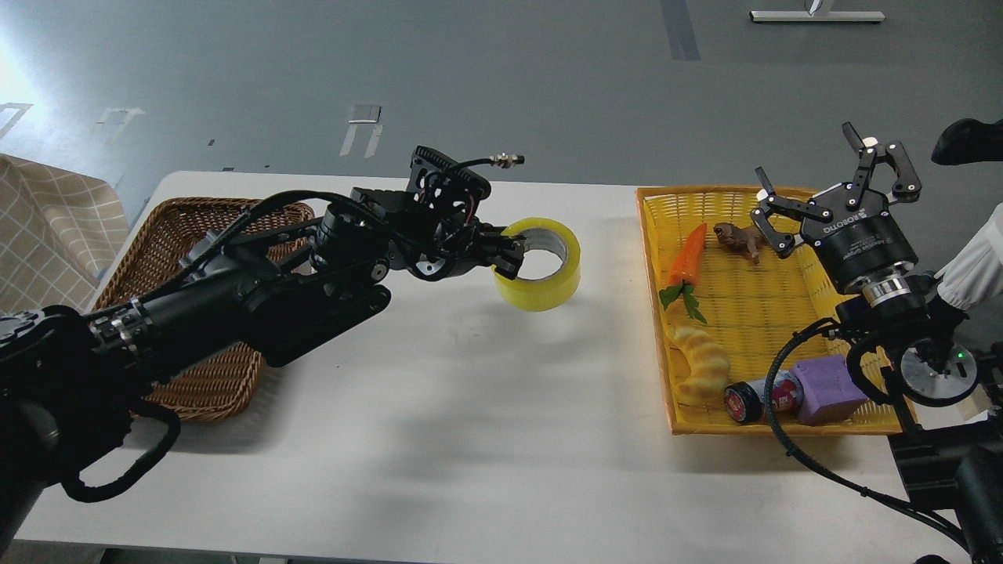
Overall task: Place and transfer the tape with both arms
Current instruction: 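Lift the tape roll and carry it over the wicker basket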
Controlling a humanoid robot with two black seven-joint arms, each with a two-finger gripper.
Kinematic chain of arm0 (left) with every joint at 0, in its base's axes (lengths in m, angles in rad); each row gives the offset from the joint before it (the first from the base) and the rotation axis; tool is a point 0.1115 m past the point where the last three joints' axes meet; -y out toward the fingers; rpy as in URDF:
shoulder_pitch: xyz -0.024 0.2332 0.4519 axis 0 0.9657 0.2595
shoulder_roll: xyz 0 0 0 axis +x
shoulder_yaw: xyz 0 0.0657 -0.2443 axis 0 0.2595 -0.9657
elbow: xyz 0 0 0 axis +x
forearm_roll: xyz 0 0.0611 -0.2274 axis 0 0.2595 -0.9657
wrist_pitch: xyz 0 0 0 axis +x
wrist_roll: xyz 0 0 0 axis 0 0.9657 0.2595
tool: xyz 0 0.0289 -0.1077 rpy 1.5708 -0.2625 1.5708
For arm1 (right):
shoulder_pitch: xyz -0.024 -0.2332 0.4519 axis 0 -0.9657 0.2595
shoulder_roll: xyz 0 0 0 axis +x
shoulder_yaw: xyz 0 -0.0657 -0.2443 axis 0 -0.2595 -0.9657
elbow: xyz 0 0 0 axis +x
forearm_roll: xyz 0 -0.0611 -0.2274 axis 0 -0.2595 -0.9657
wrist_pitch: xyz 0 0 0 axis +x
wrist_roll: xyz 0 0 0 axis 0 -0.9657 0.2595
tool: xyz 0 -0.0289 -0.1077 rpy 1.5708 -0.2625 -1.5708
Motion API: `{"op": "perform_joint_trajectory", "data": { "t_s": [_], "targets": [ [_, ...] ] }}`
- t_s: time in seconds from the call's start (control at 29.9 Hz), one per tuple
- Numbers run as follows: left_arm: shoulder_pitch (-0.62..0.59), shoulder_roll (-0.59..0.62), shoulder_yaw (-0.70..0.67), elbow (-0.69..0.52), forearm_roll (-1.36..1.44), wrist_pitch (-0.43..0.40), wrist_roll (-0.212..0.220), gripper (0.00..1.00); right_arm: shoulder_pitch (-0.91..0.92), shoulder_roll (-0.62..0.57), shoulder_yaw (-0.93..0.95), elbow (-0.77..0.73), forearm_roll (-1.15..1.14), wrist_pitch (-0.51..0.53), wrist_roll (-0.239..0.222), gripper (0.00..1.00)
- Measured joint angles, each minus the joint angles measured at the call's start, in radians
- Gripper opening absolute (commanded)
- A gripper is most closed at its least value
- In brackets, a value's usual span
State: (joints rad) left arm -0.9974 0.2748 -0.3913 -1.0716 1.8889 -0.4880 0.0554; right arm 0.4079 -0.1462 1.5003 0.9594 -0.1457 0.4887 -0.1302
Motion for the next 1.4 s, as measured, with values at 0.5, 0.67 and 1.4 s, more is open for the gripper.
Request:
{"op": "perform_joint_trajectory", "data": {
  "t_s": [0.5, 0.67, 1.4],
  "targets": [
    [-0.062, 0.369, -0.004, -0.003, -0.064, -0.001, -0.092, 0.0, 0.006, 0.012, -0.001, 0.0, 0.0, 0.0, 0.0, 1.0],
    [-0.061, 0.478, 0.002, -0.003, -0.067, -0.001, -0.126, 0.0, 0.008, 0.018, -0.002, -0.001, 0.0, 0.0, -0.001, 1.0],
    [0.178, 0.715, 0.016, 0.006, -0.081, 0.031, -0.168, 0.0, 0.012, 0.043, -0.009, -0.001, 0.0, 0.0, -0.005, 1.0]
  ]
}}
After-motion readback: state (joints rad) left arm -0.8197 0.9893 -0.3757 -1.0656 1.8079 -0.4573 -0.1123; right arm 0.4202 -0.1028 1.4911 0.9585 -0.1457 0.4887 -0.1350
